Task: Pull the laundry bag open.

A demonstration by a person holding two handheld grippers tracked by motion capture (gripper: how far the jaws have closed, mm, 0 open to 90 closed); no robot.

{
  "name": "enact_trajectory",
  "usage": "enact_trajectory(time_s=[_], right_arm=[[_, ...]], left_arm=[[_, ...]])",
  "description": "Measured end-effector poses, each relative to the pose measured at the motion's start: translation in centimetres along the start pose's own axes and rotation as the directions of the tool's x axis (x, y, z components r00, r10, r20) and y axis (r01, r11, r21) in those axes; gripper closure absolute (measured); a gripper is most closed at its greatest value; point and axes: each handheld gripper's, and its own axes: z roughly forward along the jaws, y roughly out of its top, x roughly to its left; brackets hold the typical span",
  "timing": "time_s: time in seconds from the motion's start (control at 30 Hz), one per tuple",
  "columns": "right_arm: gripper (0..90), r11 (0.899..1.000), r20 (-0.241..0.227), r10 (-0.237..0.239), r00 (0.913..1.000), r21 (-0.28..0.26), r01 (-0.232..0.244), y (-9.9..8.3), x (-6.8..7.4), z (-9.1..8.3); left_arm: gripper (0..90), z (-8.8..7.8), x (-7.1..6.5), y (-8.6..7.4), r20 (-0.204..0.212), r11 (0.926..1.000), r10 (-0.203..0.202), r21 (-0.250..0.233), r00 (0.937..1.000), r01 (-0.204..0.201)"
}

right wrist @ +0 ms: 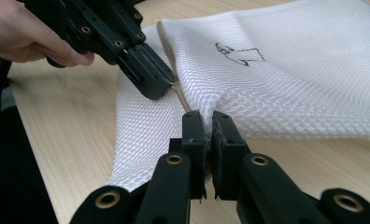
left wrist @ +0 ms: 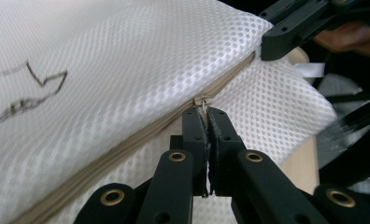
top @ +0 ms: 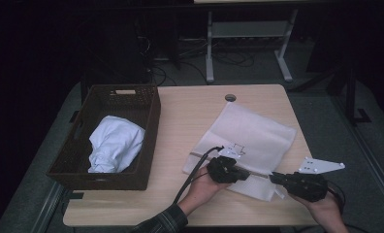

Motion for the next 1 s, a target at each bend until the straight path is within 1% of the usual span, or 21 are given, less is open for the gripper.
enact_trajectory(time_s=[0.03,0.17,0.27,0.33,0.37,0.4,0.47,0.53,0.67,0.77,0.8,0.83,0.87,0.9,0.93,0.97,1.0], right_arm=[[84.6,1.000,-0.005,0.006,1.0000,-0.002,-0.006,-0.1,-0.1,0.0],[84.5,1.000,-0.007,0.005,1.0000,-0.006,-0.005,0.0,-0.1,0.0],[84.5,1.000,-0.004,0.002,1.0000,-0.007,-0.002,0.0,-0.1,0.0],[84.6,1.000,0.007,-0.003,1.0000,-0.008,0.003,0.0,0.0,-0.1],[84.5,1.000,0.015,-0.006,0.9999,-0.005,0.006,0.0,0.0,-0.2],[84.5,1.000,0.013,0.002,0.9999,-0.013,-0.002,0.0,-0.1,-0.3],[84.5,1.000,0.015,0.006,0.9999,-0.020,-0.006,-0.1,-0.2,-0.5],[84.5,1.000,0.013,0.005,0.9999,-0.024,-0.005,0.0,-0.2,-0.5],[84.5,1.000,-0.002,0.004,1.0000,-0.022,-0.004,-0.1,-0.2,-0.3],[84.5,1.000,0.004,-0.006,1.0000,-0.022,0.006,0.0,0.0,-0.3],[84.5,1.000,0.005,-0.006,1.0000,-0.021,0.006,0.0,0.0,-0.2],[84.5,1.000,0.011,-0.006,0.9999,-0.021,0.007,0.0,0.0,-0.2],[84.5,1.000,0.020,-0.003,0.9998,-0.021,0.003,0.0,0.0,-0.3],[84.5,1.000,0.025,0.005,0.9997,-0.025,-0.004,-0.1,-0.2,-0.5],[84.5,1.000,0.023,0.011,0.9997,-0.029,-0.011,-0.2,-0.4,-0.7],[84.5,0.999,0.018,0.016,0.9997,-0.031,-0.016,-0.2,-0.5,-0.8],[84.4,0.999,0.018,0.016,0.9997,-0.031,-0.015,-0.3,-0.5,-0.7]], left_arm=[[87.6,-0.1,0.0,-0.1,-0.007,1.0000,0.008,0.003,0.9999,-0.008],[87.6,-0.3,0.1,-0.1,0.006,1.0000,0.001,-0.003,1.0000,-0.001],[87.6,-0.4,0.0,-0.1,0.001,1.0000,0.008,0.000,1.0000,-0.008],[87.6,-0.5,0.1,-0.1,-0.030,0.9997,0.021,0.012,0.9993,-0.020],[87.6,-0.7,0.3,-0.2,-0.026,0.9999,0.012,0.007,0.9996,-0.012],[87.6,-0.9,0.5,-0.3,-0.029,1.0000,0.005,0.004,0.9996,-0.005],[87.5,-1.3,0.6,-0.3,-0.014,1.0000,0.001,-0.010,0.9999,-0.001],[87.5,-1.4,0.4,-0.3,-0.023,0.9998,0.020,-0.001,0.9995,-0.020],[87.4,-1.5,0.6,-0.5,-0.017,0.9998,0.019,0.003,0.9997,-0.019],[87.4,-1.5,0.6,-0.5,-0.024,0.9998,0.018,0.006,0.9995,-0.018],[87.4,-1.5,0.6,-0.5,-0.042,0.9997,0.020,0.012,0.9989,-0.020],[87.4,-1.5,0.6,-0.6,-0.075,0.9993,0.031,0.023,0.9967,-0.030],[87.5,-1.8,1.1,-0.7,-0.079,0.9996,0.015,0.023,0.9968,-0.013],[87.4,-2.0,1.4,-0.8,-0.069,0.9999,-0.005,0.015,0.9976,0.006],[87.4,-2.1,1.6,-0.9,-0.056,0.9999,-0.010,0.008,0.9984,0.011],[87.4,-2.1,1.6,-0.9,-0.055,0.9999,-0.011,0.006,0.9985,0.011],[87.4,-2.1,1.5,-0.8,-0.067,0.9999,0.005,0.015,0.9977,-0.004]])
